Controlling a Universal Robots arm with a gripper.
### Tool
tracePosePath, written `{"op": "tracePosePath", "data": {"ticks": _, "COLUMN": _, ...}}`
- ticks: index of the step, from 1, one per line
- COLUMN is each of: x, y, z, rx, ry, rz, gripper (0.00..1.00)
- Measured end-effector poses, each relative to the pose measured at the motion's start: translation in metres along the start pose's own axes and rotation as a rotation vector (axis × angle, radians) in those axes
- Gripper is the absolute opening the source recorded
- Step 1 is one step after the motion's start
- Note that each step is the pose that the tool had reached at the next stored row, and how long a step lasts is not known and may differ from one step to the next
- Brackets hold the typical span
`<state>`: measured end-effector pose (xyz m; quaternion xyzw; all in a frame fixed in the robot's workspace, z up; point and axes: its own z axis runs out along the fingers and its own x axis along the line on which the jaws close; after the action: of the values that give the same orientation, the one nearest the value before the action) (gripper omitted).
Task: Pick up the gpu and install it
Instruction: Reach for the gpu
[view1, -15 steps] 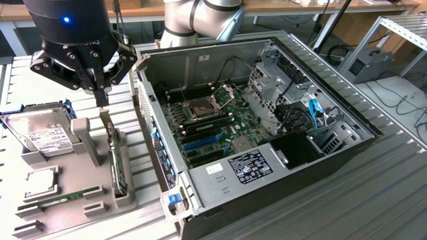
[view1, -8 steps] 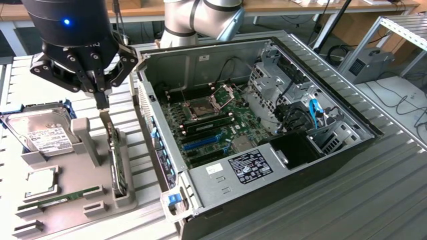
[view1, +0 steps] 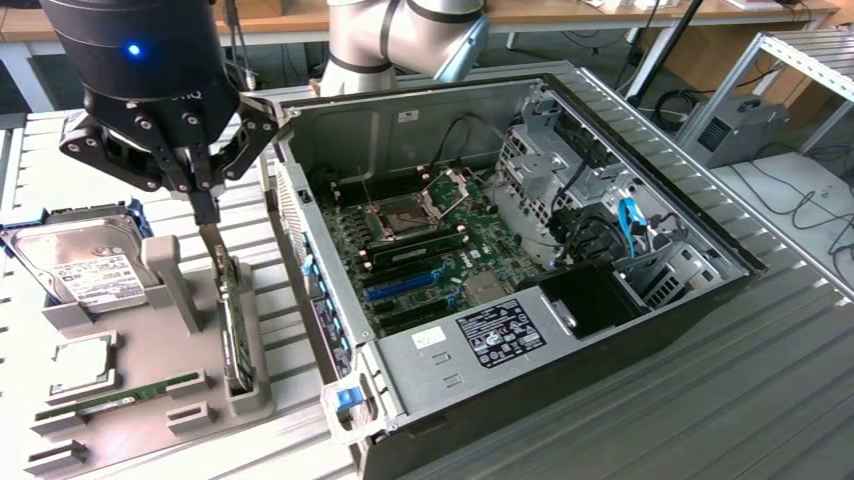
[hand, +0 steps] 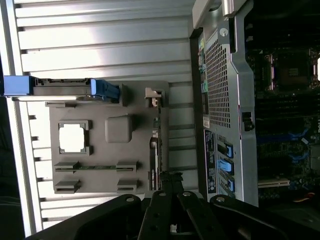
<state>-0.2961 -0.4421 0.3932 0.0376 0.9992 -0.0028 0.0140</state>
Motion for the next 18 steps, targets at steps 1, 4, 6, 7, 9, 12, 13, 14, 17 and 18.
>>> {"op": "tracePosePath", "data": {"ticks": 1, "x": 0.000, "y": -0.0006, "z": 0.0000, "rx": 0.0006, "ry": 0.0000, "rz": 0.000, "gripper": 0.11}}
{"op": "tracePosePath", "data": {"ticks": 4, "x": 0.000, "y": -0.0027, "z": 0.0000, "rx": 0.0022, "ry": -0.0002, "rz": 0.000, "gripper": 0.11}}
{"op": "tracePosePath", "data": {"ticks": 6, "x": 0.000, "y": -0.0040, "z": 0.0000, "rx": 0.0033, "ry": -0.0002, "rz": 0.000, "gripper": 0.11}}
{"op": "tracePosePath", "data": {"ticks": 7, "x": 0.000, "y": -0.0047, "z": 0.0000, "rx": 0.0038, "ry": -0.0003, "rz": 0.000, "gripper": 0.11}}
{"op": "tracePosePath", "data": {"ticks": 9, "x": 0.000, "y": -0.0060, "z": 0.0000, "rx": 0.0050, "ry": -0.0004, "rz": 0.000, "gripper": 0.11}}
{"op": "tracePosePath", "data": {"ticks": 12, "x": -0.001, "y": -0.0080, "z": 0.0000, "rx": 0.0066, "ry": -0.0005, "rz": 0.000, "gripper": 0.11}}
{"op": "tracePosePath", "data": {"ticks": 13, "x": -0.001, "y": -0.0087, "z": 0.0001, "rx": 0.0071, "ry": -0.0006, "rz": 0.000, "gripper": 0.11}}
{"op": "tracePosePath", "data": {"ticks": 14, "x": -0.001, "y": -0.0094, "z": 0.0001, "rx": 0.0076, "ry": -0.0006, "rz": 0.000, "gripper": 0.11}}
{"op": "tracePosePath", "data": {"ticks": 17, "x": -0.001, "y": -0.0120, "z": 0.0001, "rx": 0.0099, "ry": -0.0007, "rz": 0.000, "gripper": 0.11}}
{"op": "tracePosePath", "data": {"ticks": 18, "x": -0.001, "y": -0.0127, "z": 0.0001, "rx": 0.0105, "ry": -0.0008, "rz": 0.000, "gripper": 0.11}}
